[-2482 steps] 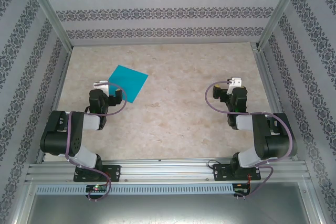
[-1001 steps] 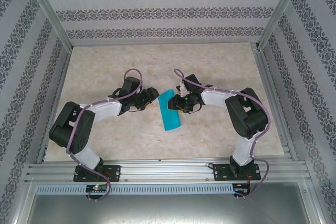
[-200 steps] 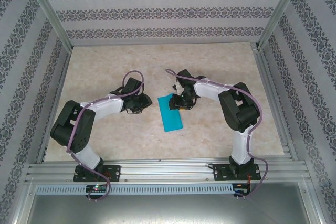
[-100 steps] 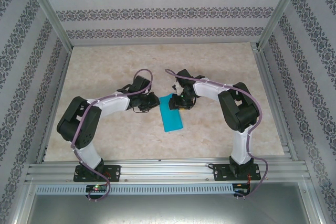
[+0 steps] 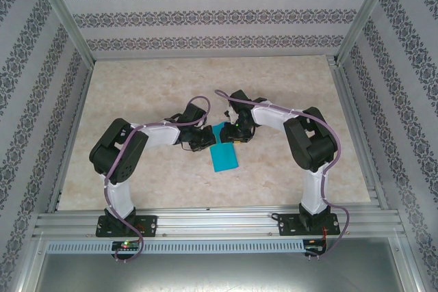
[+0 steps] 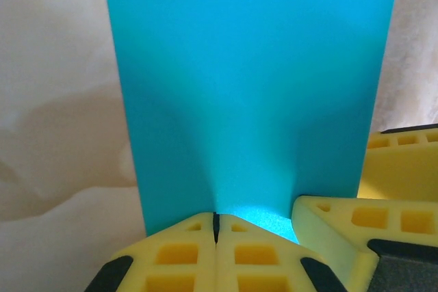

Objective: Fold a paper plane with a square sheet of paper (pick it up from the middle)
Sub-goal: Hold the square sheet of paper at the center of the table, then fold the square sheet of paper in half at the center of the table.

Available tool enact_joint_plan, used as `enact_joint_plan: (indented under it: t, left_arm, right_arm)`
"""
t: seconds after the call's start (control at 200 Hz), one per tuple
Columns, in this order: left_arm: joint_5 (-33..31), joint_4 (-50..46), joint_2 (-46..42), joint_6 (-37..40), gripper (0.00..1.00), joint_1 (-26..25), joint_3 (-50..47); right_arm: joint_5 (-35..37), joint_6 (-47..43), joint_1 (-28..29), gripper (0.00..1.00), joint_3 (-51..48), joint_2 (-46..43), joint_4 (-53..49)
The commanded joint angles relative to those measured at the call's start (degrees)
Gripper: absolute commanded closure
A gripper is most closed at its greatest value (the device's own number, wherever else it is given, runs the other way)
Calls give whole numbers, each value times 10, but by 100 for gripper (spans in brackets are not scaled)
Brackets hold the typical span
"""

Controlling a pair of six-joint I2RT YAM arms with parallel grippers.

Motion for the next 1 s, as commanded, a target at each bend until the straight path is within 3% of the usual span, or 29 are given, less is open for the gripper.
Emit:
enact_joint_plan:
  t: [0.0, 0.2, 0.355, 0.49, 0.684, 0.779, 0.994]
  left_arm:
    - [-8, -18, 14, 1, 100, -6, 15]
    - [-35, -71, 26, 6, 100, -6, 4]
    - [-53, -102, 37, 19, 100, -6, 3]
    - [-62, -101, 45, 25, 100, -6, -5]
    - [-66, -97, 63, 34, 100, -7, -9]
    - [-71, -97, 66, 38, 100, -7, -10]
    - [-81, -95, 72, 42, 100, -7, -19]
  right_arm:
    - [90, -12, 9, 56, -34, 81, 28]
    - [83, -5, 6, 57, -37, 70, 26]
    - [49, 15, -11, 55, -45, 9, 35]
    - [4, 35, -31, 46, -49, -80, 43]
    - [-2, 50, -58, 35, -82, -179, 64]
    - [-43, 51, -53, 45, -76, -161, 66]
    - [-73, 55, -21, 87, -47, -107, 74]
